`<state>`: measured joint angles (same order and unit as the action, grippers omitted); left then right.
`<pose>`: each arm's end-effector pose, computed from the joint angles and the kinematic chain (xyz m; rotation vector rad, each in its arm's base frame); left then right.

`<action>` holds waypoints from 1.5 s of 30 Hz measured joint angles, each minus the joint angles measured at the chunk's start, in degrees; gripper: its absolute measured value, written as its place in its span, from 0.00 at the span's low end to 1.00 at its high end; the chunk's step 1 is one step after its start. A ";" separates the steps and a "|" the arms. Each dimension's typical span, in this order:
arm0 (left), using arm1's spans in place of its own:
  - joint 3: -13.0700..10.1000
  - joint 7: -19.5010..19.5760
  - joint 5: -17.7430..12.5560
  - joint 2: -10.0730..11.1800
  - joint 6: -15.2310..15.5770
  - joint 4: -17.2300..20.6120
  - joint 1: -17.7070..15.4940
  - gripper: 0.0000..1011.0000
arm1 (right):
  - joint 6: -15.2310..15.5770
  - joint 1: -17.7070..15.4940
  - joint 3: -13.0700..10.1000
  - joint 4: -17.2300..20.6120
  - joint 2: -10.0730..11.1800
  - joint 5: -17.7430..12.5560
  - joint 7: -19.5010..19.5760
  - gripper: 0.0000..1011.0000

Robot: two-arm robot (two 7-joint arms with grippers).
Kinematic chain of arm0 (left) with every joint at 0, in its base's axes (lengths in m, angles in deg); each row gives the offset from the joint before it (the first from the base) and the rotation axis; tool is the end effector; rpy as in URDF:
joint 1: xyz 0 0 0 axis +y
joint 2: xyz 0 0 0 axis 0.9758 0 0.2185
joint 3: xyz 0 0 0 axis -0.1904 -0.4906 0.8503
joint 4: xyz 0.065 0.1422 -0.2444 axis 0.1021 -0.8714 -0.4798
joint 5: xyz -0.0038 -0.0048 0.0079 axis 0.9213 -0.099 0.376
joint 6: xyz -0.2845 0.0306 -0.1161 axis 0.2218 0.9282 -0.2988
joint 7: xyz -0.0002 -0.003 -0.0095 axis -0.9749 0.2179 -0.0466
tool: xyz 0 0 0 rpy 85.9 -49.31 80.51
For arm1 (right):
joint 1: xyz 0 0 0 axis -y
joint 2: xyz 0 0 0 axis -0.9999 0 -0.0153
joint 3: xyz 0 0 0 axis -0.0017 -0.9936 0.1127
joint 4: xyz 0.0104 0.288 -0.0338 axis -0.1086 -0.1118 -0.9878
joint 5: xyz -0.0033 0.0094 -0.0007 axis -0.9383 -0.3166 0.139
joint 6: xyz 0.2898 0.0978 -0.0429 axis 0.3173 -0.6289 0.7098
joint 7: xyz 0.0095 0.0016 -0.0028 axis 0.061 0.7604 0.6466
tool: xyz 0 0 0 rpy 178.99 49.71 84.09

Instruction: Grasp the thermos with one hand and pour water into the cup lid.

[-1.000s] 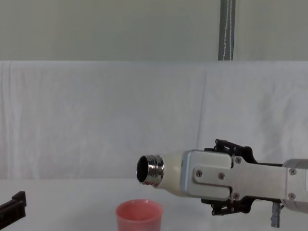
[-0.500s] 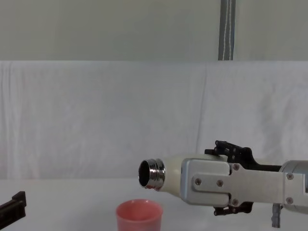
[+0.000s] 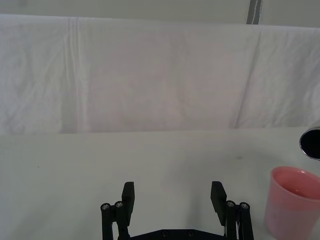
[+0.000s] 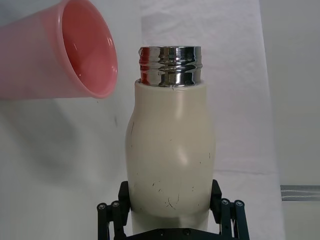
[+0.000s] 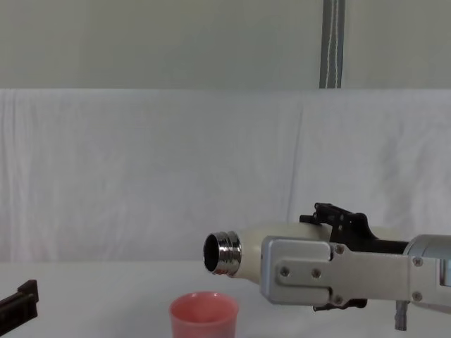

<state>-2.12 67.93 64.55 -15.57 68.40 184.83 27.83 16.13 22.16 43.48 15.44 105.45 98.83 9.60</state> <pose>0.2530 0.0375 -0.2852 -0.0383 0.0142 1.4459 0.3882 0.0593 -0.2385 -0.8601 -1.1736 -0.7436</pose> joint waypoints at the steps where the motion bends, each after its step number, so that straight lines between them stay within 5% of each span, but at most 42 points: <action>1: 0.00 0.00 0.00 0.00 0.00 0.00 0.00 0.99 | -0.01 0.06 0.05 -0.08 -0.03 0.20 0.15 0.94; 45: 0.00 0.00 0.00 0.00 0.00 0.00 0.00 0.99 | -0.31 1.68 1.97 -1.08 0.92 4.40 0.91 0.94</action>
<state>-2.12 67.93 64.55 -15.57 68.40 184.83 27.83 15.82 23.84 45.45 14.36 106.37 103.23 10.51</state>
